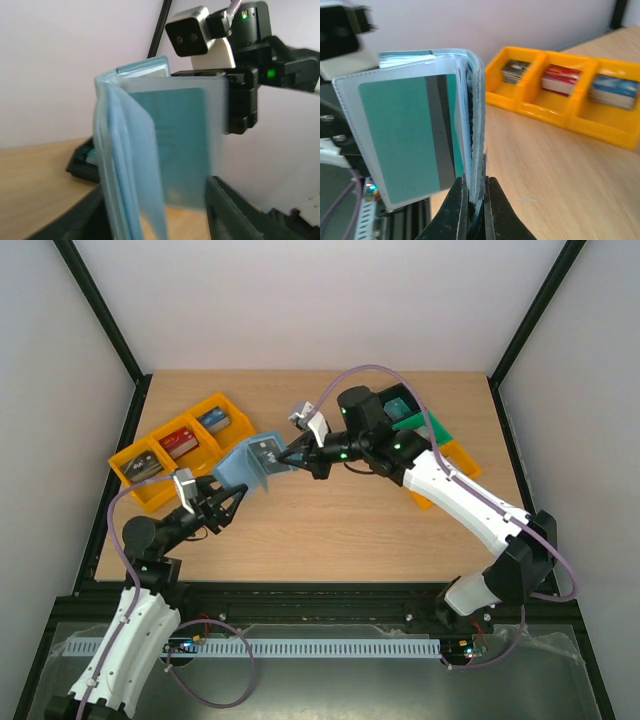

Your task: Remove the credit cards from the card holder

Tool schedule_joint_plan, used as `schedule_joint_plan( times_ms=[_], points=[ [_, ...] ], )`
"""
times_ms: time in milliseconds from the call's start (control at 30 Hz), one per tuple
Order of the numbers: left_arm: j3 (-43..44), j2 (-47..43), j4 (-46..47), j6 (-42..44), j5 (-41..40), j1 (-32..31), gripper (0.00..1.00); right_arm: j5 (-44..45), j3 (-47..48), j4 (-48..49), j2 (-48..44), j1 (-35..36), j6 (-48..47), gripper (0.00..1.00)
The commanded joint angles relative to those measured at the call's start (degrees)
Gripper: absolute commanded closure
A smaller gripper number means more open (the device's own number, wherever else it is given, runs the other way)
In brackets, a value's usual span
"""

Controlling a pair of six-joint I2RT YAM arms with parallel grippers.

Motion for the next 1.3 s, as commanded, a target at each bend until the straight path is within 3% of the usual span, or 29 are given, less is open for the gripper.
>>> schedule_joint_plan(
  times_ms=[0, 100, 267, 467, 633, 800, 1033, 1067, 1200, 1267],
  points=[
    [-0.7, -0.9, 2.1, -3.7, -0.4, 1.7, 0.4, 6.3, 3.3, -5.0, -1.4, -2.8, -1.0, 0.98],
    [-2.2, -0.6, 6.1, -10.6, -0.5, 3.1, 0.26, 10.1, 4.3, -8.3, -1.7, -3.2, -2.1, 0.98],
    [-2.4, 0.1, 3.5, -8.9, 0.7, 3.1, 0.13, 5.0, 5.4, -10.6, -1.5, -3.1, -3.5, 0.98],
    [-2.6, 1.0, 2.6, -10.6, -1.0, 3.1, 0.09, -5.8, 3.7, -8.1, -2.8, -3.0, -5.8, 0.98],
    [-2.3, 1.3, 3.0, -7.1, 1.6, 2.4, 0.11, -9.7, 2.8, -6.5, -3.1, -2.9, -5.8, 0.98],
    [-1.9, 1.6, 3.9, -6.1, 2.4, 1.8, 0.3, -11.5, 2.7, -5.7, -2.4, -2.1, -5.7, 0.98],
    [-1.9, 1.3, 4.1, -5.6, 3.1, 1.6, 0.92, -10.9, 2.9, -6.9, -2.1, -1.6, -8.1, 0.98],
    [-2.0, 1.3, 4.0, -5.8, 3.0, 1.6, 0.97, -10.1, 2.7, -6.8, -2.2, -1.7, -8.2, 0.98],
    [-1.9, 1.1, 4.0, -6.6, 2.4, 1.6, 0.98, -6.5, 2.1, -5.2, -1.7, -2.7, -5.3, 0.95],
    [-2.0, 1.0, 3.6, -7.2, 1.1, 1.6, 0.98, -3.1, 1.5, -3.4, -1.4, -3.6, -1.5, 0.78]
  ],
)
